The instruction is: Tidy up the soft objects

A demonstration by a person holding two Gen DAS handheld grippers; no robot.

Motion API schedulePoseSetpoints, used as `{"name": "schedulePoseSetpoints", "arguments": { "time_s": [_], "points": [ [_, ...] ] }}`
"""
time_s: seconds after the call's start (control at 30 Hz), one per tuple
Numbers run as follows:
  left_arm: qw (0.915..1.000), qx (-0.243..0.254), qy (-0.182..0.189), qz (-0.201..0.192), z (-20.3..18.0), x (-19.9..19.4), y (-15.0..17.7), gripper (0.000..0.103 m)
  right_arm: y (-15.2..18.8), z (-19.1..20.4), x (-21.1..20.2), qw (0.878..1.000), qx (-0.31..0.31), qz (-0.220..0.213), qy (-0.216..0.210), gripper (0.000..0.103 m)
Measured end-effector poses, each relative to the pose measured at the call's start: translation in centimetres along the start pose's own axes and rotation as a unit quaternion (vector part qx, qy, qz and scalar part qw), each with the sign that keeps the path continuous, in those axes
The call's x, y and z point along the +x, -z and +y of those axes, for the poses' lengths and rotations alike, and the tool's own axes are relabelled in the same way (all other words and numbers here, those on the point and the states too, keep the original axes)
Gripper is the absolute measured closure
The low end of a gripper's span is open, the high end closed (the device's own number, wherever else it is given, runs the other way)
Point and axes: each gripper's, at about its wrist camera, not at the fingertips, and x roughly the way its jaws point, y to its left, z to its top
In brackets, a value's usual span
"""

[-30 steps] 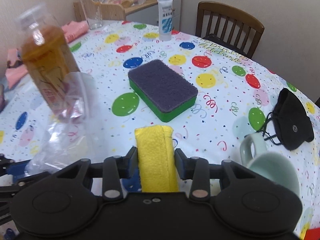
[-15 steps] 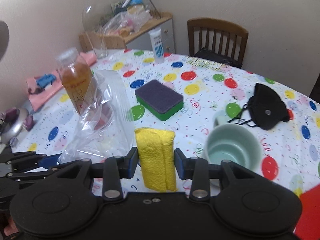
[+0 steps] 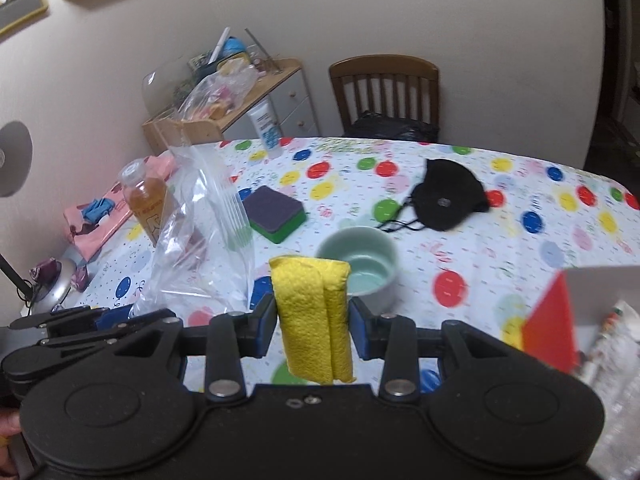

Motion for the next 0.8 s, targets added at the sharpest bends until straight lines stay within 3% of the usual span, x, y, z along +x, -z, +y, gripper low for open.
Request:
{"name": "schedulePoseSetpoints", "arguments": {
  "time_s": [0.4, 0.8],
  "points": [
    [0.9977, 0.043, 0.052, -0.005, -10.0, -0.1, -0.6, 0.075, 1.4, -7.4, -8.3, 0.999, 0.022, -0.032, 0.034, 0.066],
    [0.9912, 0.09, 0.097, 0.014, -19.4, 1.8, -1.1, 0.075, 3.8, -15.2, -13.6, 0.995, 0.056, -0.05, 0.07, 0.066]
  ]
}}
